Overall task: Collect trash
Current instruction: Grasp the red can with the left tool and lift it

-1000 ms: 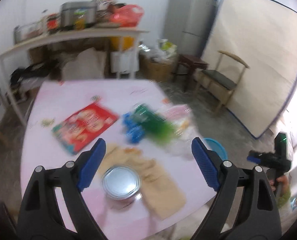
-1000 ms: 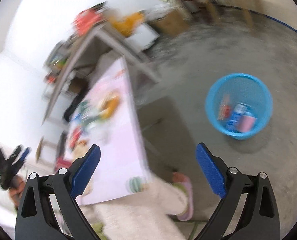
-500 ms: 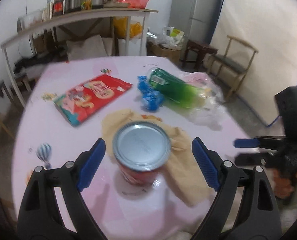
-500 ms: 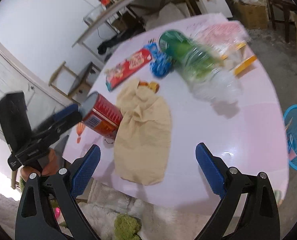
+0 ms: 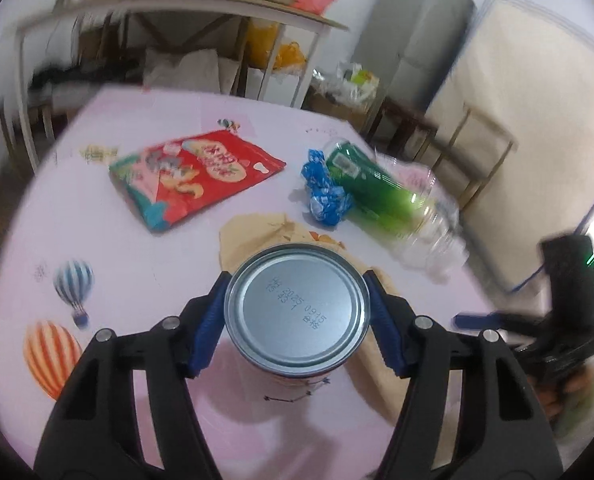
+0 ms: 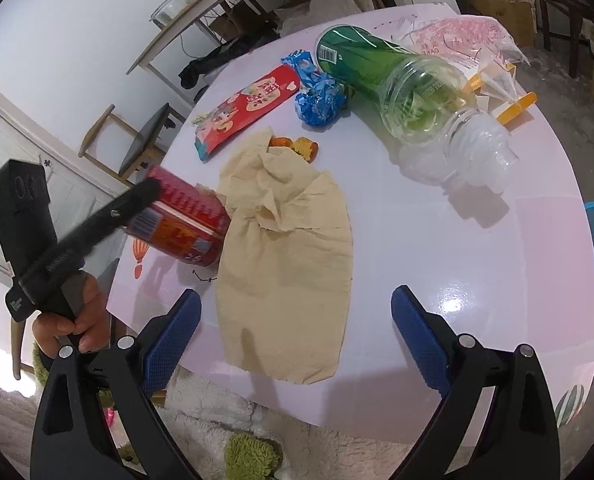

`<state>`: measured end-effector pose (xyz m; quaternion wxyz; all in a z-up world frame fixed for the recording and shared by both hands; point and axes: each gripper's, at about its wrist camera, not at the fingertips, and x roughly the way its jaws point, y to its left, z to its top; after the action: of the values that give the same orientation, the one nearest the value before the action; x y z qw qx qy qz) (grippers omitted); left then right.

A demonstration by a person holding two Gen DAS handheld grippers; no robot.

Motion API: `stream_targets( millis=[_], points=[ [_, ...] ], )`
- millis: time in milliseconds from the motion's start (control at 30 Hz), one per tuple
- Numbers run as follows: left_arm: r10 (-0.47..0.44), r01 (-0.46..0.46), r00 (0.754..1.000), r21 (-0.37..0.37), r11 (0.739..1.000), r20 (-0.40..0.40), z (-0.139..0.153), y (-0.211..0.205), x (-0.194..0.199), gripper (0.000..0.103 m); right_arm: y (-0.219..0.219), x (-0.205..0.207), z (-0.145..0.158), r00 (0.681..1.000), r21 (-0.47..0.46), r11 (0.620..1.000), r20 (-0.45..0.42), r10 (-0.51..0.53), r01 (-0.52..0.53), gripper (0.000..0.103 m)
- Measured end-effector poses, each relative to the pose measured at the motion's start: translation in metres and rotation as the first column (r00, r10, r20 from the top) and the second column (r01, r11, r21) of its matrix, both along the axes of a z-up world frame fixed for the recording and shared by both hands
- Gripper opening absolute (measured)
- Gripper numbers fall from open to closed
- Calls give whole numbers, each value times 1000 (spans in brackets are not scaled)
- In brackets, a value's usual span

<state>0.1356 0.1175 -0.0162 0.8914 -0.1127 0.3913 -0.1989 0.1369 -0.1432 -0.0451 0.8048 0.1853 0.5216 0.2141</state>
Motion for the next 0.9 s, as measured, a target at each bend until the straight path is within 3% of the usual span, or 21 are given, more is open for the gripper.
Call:
stream_targets(
  millis=[67, 133, 267, 333, 533, 567, 667, 800, 900],
  points=[
    [34, -40, 998, -139, 989, -49, -7, 27, 2, 62, 2, 1, 0, 1000, 1, 1000, -1, 4, -4, 93],
    [63, -82, 994, -230, 970, -88, -15, 49, 2, 62, 5, 3, 1, 1000, 2, 1000, 1, 9, -9, 93],
    [81, -118, 989, -322, 939, -127, -26, 78, -6, 62, 8, 3, 2, 1000, 2, 1000, 5, 18, -18, 93],
    [92, -134, 986, -332, 934, -139, -30, 87, -11, 63, 10, 4, 2, 1000, 4, 1000, 5, 22, -22, 93],
    [144, -188, 973, -257, 948, -182, -43, 106, -26, 65, 14, 6, 3, 999, 8, 999, 5, 36, -36, 93],
    [147, -191, 971, -243, 951, -187, -45, 108, -29, 70, 15, 6, 4, 999, 8, 999, 7, 39, -39, 93],
    [145, -179, 975, -206, 962, -168, -46, 107, -35, 72, 17, 7, 5, 999, 10, 999, 11, 44, -44, 93],
    [115, -119, 989, -37, 992, -93, -27, 93, -34, 78, 20, 7, 7, 999, 10, 999, 15, 51, -51, 93],
    [-17, 19, 1000, 137, 990, -11, -5, 69, -31, 83, 20, 6, 7, 999, 7, 999, 15, 51, -51, 93]
  ],
)
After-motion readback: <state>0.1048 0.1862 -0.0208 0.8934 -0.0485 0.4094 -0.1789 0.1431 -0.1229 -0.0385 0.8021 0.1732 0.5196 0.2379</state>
